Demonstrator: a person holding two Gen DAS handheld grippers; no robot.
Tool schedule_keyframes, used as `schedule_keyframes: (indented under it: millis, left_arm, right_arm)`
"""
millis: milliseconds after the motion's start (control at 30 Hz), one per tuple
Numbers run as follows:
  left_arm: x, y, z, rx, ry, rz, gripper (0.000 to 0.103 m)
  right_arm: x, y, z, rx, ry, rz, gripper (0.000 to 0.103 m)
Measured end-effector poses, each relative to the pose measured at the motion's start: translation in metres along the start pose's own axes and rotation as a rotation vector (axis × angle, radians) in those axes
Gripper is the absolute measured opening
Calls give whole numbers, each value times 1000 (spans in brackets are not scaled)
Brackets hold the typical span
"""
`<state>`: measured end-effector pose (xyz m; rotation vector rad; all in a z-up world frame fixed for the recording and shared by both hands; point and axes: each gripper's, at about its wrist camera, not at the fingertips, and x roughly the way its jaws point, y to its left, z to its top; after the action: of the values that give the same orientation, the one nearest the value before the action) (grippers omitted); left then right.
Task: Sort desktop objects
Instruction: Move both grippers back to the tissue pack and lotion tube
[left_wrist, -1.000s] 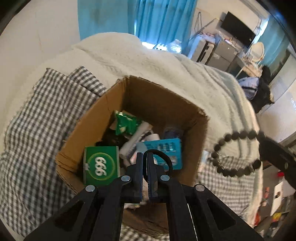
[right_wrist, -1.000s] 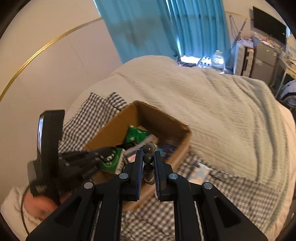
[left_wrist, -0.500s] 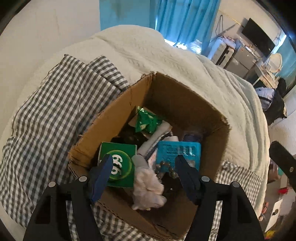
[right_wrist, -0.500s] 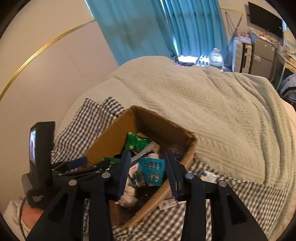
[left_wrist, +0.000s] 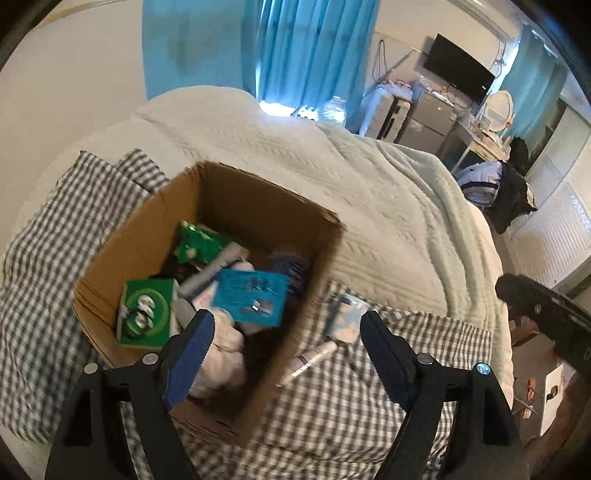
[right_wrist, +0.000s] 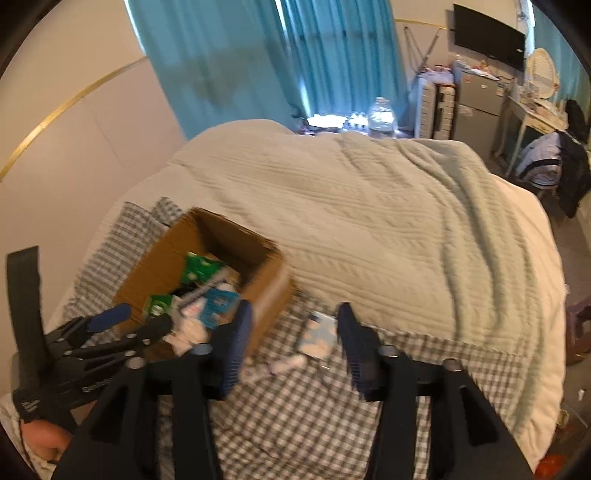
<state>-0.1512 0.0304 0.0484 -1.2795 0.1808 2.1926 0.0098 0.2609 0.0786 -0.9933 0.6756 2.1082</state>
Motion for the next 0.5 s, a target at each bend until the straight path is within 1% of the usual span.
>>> schedule_keyframes:
  millis: [100,167,233,333,400,500]
  left_arm:
    - [4,-18,-23,-23,-36,17,85]
    - [11,-34,-40,10,-44,33,85]
    - [21,-54,-56,86,-35,54,85]
    - [36,-72,-75,154,-34,75,85]
    - [48,-78,-89,167,-33,73,85]
    - [75,-84,-108,174,16,74,85]
  right_arm:
    - [2,-27,-12,50,38,-10,66]
    - [7,-45,-19,80,72,-16,67]
    - [10,-60,-24,89,96,-35,67]
    - [10,-74,-28,80,102,-57,67]
    - [10,-81,-31,85,105,-54,67]
    - [17,-88,-32,107,118,-28,67]
